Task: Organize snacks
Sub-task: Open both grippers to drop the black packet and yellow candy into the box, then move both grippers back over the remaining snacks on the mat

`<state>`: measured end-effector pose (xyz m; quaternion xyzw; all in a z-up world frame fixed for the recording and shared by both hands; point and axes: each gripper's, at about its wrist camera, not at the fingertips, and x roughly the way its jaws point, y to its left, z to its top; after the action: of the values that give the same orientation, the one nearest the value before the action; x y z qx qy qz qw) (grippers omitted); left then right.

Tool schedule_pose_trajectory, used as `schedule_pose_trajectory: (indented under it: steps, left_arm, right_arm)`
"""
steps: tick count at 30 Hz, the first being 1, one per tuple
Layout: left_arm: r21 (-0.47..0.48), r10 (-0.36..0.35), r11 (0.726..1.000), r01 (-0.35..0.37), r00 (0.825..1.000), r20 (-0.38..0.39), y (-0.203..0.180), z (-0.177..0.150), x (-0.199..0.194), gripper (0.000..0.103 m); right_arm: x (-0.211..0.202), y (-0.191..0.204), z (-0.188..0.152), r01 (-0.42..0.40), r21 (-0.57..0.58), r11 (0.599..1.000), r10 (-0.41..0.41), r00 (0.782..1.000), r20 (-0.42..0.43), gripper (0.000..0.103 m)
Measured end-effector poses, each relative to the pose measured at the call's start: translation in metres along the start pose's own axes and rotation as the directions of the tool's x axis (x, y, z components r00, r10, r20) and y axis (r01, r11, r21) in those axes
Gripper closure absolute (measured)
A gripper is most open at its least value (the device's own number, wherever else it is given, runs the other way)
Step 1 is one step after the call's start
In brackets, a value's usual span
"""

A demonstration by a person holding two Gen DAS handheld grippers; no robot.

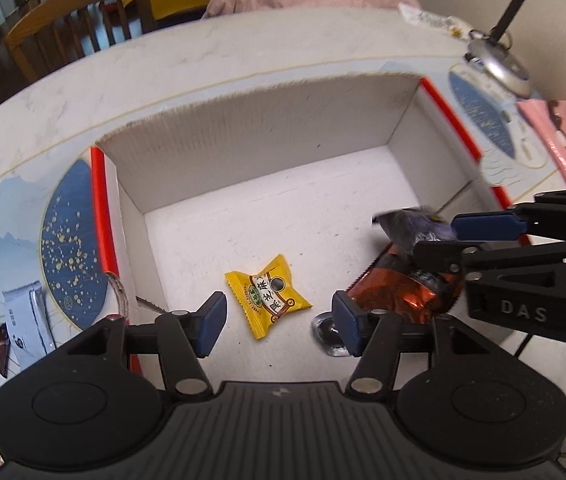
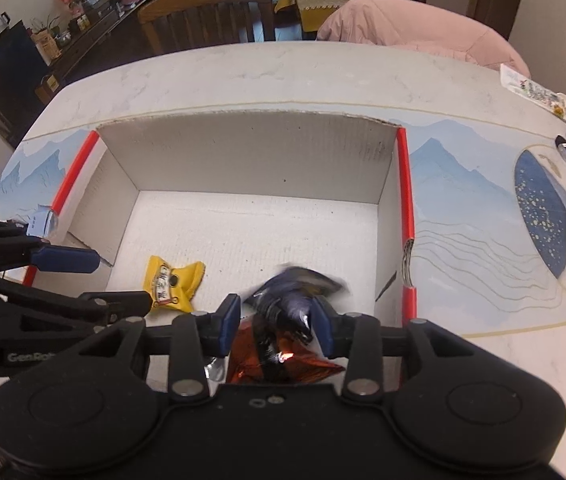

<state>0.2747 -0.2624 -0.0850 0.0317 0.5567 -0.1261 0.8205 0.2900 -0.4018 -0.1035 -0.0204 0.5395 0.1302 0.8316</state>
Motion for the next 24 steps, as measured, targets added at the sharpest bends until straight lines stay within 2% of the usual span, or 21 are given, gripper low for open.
schedule_pose_trajectory:
  steps: [4, 11, 14, 16, 17, 24]
  left_arm:
    - [0.006, -0.017, 1.0, 0.017, 0.999, 0.043, 0.006, -0.007, -0.018, 0.042]
    - [0.0, -0.048, 0.999, 0.048, 0.993, 0.112, 0.025, -0.026, -0.053, 0.041]
    - [-0.01, -0.059, 0.998, 0.061, 0.99, 0.129, 0.038, -0.038, -0.07, 0.041]
    - [-0.017, -0.062, 0.998, 0.065, 0.989, 0.137, 0.049, -0.049, -0.081, 0.04]
    - [-0.021, -0.059, 0.998, 0.063, 0.988, 0.141, 0.054, -0.054, -0.087, 0.04]
    - [-0.052, -0.039, 0.998, 0.048, 0.984, 0.171, 0.106, -0.103, -0.124, 0.032]
  right_arm:
    - [-0.014, 0.009, -0.004, 0.005, 0.016, 1.0, -0.006, 0.999, 0.038, 0.062]
    - [-0.044, 0.034, -0.014, -0.003, 0.02, 1.0, 0.001, 0.995, 0.105, 0.058]
    - [-0.056, 0.049, -0.018, -0.009, 0.017, 1.0, 0.007, 0.992, 0.127, 0.044]
    - [-0.063, 0.061, -0.022, -0.025, 0.014, 1.0, 0.022, 0.99, 0.14, 0.028]
    - [-0.066, 0.068, -0.024, -0.031, 0.006, 0.999, 0.03, 0.989, 0.146, 0.025]
    - [-0.074, 0.127, -0.038, -0.075, -0.053, 0.996, 0.082, 0.988, 0.135, 0.021]
